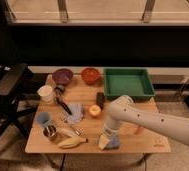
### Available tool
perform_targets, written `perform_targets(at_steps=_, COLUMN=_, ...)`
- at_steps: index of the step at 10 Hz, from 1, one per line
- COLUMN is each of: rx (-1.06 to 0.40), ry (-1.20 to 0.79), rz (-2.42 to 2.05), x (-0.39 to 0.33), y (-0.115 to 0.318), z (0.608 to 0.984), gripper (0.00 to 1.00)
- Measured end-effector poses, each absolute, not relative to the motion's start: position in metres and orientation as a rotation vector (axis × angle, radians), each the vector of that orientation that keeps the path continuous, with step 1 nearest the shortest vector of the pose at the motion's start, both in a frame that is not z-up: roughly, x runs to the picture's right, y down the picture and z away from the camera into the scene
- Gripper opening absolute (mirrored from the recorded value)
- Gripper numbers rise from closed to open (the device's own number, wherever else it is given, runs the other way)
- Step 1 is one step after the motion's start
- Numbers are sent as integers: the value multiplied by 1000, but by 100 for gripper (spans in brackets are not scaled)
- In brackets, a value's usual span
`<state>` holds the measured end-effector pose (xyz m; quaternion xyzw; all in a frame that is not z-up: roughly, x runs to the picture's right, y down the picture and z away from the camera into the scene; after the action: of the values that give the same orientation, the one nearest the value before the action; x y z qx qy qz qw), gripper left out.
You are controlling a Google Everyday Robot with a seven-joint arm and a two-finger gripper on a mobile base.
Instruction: Wipe tray with sponge
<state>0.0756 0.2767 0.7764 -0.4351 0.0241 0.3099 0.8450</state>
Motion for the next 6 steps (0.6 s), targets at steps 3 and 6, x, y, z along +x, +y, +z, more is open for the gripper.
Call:
perform_targets(at_steps=3, rx=-906, ry=65, rz=680, x=80, y=272, z=768, gripper=13)
perform_targets(at_steps=6, rx=-868, ry=53, rz=761, x=102, y=243, z=750, gripper=0)
